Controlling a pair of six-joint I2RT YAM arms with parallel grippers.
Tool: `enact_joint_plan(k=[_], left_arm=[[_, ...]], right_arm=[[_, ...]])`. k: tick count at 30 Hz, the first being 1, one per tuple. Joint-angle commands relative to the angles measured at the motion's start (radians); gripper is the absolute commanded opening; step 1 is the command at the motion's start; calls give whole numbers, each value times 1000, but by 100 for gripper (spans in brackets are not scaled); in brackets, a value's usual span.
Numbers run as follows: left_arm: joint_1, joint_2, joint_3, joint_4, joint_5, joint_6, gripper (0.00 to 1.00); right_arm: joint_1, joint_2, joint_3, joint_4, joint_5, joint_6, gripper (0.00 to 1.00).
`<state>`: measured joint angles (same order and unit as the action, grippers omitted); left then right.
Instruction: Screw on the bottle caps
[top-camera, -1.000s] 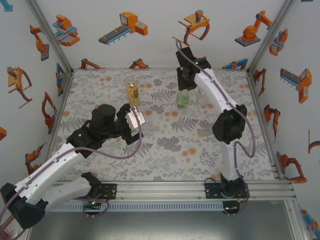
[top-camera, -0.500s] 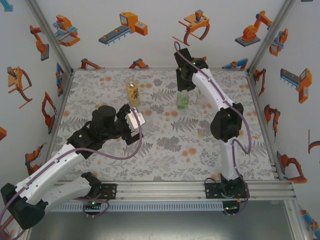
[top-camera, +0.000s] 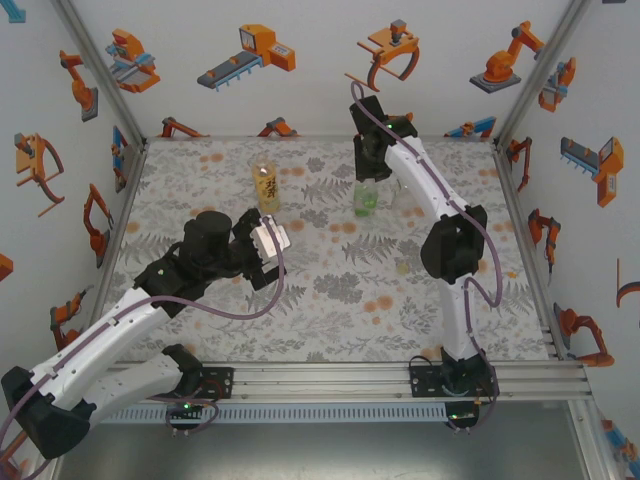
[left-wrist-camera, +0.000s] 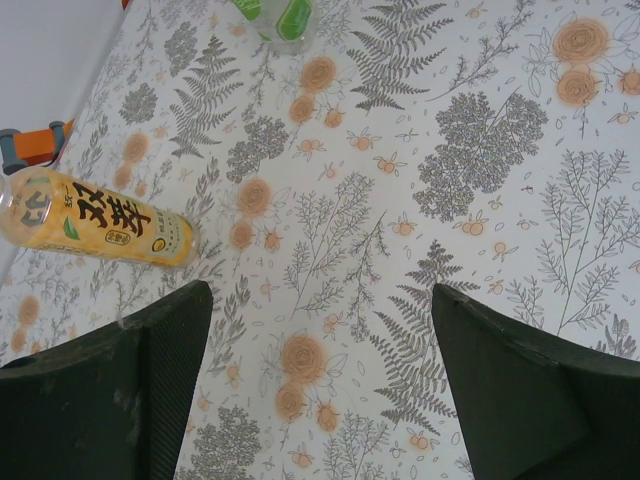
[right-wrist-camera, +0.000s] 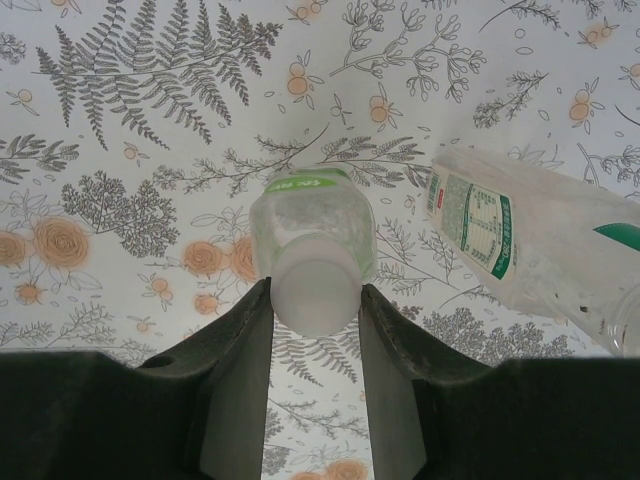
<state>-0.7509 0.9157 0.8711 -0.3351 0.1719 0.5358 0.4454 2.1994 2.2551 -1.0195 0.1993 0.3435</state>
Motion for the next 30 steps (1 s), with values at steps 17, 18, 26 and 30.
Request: enact_joint_plan(k=[17, 18, 26, 30], left_arm=[[5, -18, -2, 17, 12, -16, 83], [4, -20, -3, 17, 10, -17, 83], [5, -24, -4, 18, 8, -19, 83], [5, -26, -4, 17, 9, -20, 83]], right_arm=[[-5, 5, 9, 12, -14, 6, 36], [-7, 3, 10, 12, -14, 7, 37], [-6, 0, 12, 13, -23, 7, 44], [-7, -1, 15, 12, -26, 5, 48]])
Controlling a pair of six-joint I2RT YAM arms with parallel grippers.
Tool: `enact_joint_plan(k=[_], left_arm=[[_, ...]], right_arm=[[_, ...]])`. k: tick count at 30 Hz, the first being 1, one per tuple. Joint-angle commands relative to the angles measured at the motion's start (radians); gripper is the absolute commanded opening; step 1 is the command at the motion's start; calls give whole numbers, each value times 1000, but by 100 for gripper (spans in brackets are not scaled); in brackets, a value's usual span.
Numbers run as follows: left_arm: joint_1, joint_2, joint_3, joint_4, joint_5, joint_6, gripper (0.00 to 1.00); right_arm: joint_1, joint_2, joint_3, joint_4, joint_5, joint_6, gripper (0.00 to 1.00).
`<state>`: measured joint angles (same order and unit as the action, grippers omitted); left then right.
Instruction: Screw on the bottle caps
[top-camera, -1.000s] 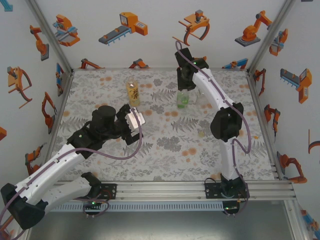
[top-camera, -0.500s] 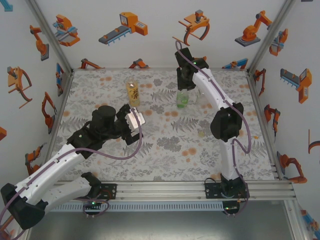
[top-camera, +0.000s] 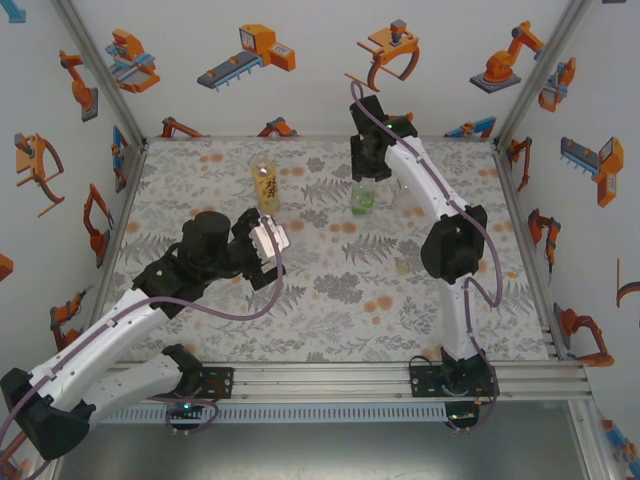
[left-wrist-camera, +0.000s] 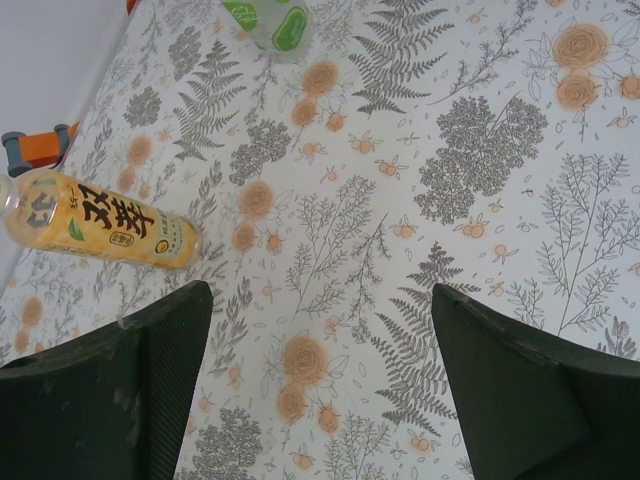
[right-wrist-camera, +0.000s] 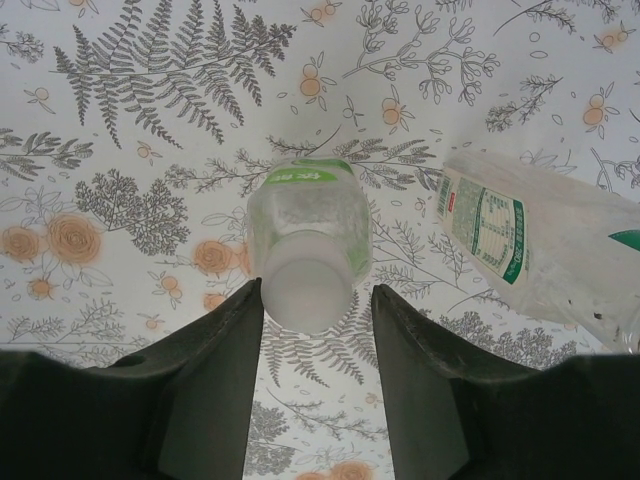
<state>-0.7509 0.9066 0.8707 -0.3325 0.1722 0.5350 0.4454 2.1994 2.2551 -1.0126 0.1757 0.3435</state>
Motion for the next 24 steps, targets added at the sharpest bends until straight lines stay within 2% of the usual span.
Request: enact_joint_plan(k=[1, 24], left_arm=[[5, -18, -4, 15, 9, -19, 83], [6, -56, -2, 12, 7, -22, 83]], right_arm=[[-7, -2, 17, 6, -3, 5, 48], [20, -68, 63, -41, 1, -48, 49]])
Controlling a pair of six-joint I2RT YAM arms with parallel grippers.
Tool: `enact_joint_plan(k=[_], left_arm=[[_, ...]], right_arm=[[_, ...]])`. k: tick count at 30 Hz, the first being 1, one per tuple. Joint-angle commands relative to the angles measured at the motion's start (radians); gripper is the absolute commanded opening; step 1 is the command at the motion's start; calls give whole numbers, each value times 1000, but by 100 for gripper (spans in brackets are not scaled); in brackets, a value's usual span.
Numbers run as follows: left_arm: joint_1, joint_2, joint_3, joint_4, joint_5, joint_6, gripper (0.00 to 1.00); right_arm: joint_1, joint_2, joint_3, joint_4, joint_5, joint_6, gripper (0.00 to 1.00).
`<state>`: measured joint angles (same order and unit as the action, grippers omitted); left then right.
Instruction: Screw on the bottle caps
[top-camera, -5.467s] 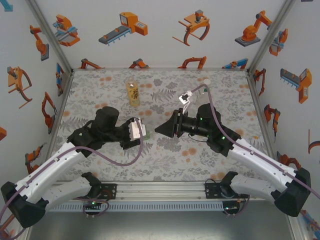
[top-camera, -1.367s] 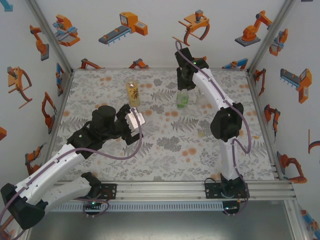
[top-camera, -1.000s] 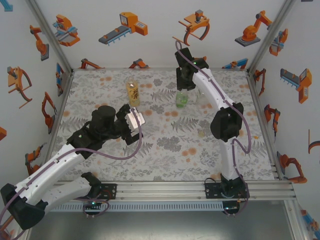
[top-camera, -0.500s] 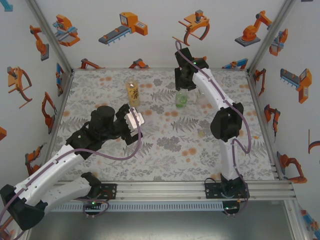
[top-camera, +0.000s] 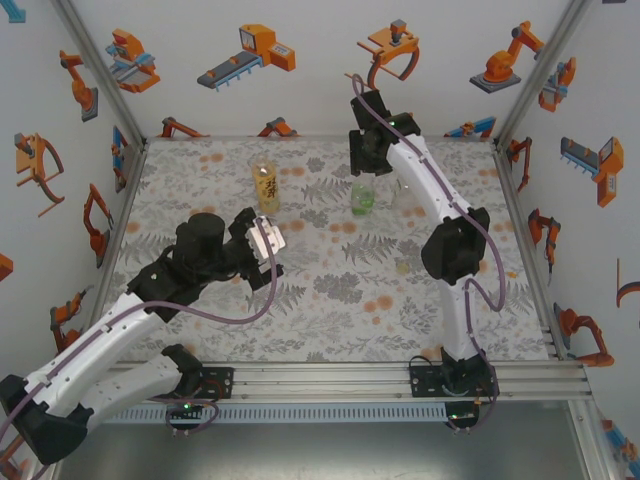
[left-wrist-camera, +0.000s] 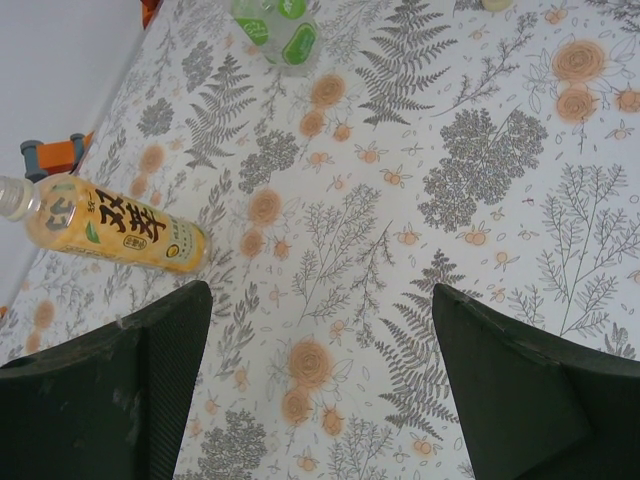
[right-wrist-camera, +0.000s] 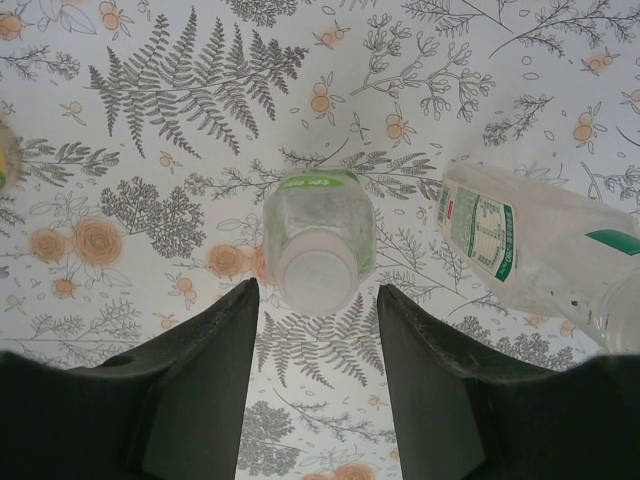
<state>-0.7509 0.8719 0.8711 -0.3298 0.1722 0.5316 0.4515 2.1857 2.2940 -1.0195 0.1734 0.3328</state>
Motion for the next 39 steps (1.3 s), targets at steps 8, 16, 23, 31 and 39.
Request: enact_joint_plan(k=[8, 16, 23, 31, 39], left_arm=[[7, -46, -9, 14, -13, -17, 84], [16, -80, -24, 44, -52, -32, 84], [35, -132, -50, 91, -108, -61, 84], [89, -223, -92, 178, -250, -131, 86], [196, -261, -112, 229, -342, -192, 92]], right_arm=[[65, -251, -310, 165, -147, -307, 47], [76, -505, -785, 578, -404, -334, 47], [116, -610, -1143, 1113, -574, -313, 50], [160, -496, -1317, 1733, -594, -243, 62], [183, -278, -1184, 1935, -547, -181, 73]])
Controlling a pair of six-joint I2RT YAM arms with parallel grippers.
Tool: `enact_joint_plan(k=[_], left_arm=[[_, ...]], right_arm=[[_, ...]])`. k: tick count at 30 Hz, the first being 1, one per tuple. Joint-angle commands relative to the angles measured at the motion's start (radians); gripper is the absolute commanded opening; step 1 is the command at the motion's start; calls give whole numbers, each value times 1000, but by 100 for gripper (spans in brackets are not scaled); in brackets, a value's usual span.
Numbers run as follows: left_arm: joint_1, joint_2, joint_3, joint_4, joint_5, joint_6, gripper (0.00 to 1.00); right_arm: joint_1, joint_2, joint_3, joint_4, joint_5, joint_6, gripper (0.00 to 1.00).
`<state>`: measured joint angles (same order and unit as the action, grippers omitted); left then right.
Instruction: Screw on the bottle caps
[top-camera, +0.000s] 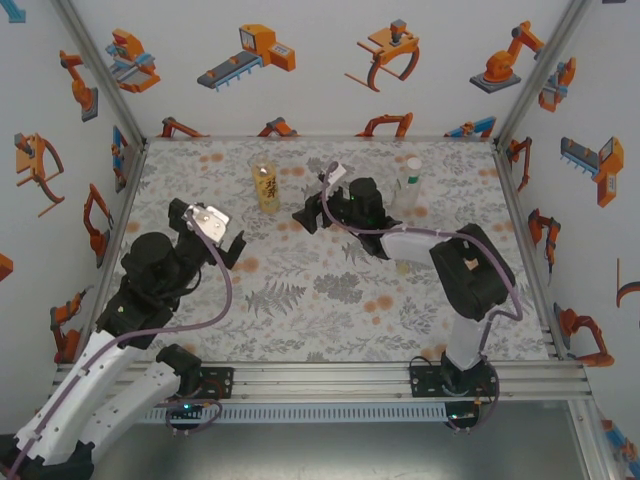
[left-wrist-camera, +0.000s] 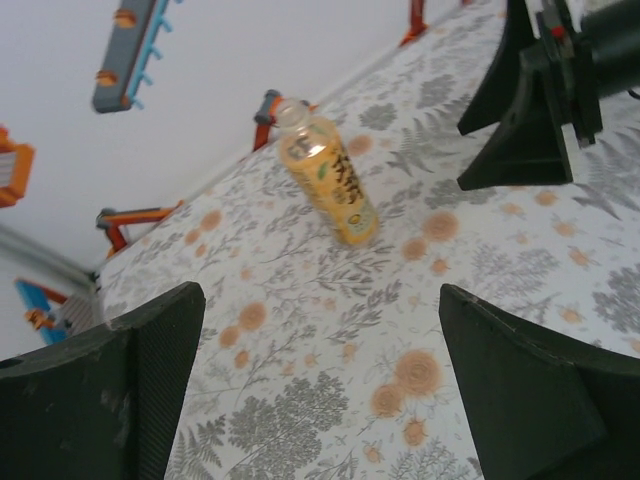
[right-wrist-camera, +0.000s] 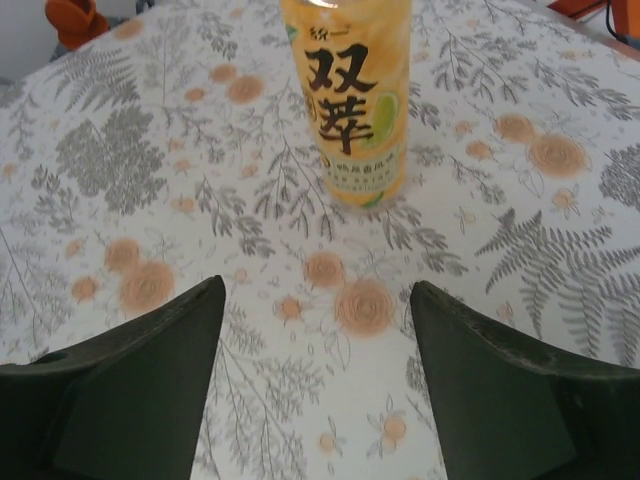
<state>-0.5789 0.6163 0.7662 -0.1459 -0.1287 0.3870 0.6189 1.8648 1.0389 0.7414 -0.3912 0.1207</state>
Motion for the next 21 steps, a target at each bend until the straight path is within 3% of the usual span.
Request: enact_joint_plan(k=[1, 7, 21], left_arm=[[32, -5, -8, 46, -34, -52, 92], [54, 9, -7, 44, 1, -62, 92], [62, 16, -10, 40, 21, -62, 92]], right_arm=[[20, 66, 92, 177, 21, 30, 75], [39, 197, 245, 180, 60, 31, 89], [54, 428, 562, 148, 97, 80, 89]])
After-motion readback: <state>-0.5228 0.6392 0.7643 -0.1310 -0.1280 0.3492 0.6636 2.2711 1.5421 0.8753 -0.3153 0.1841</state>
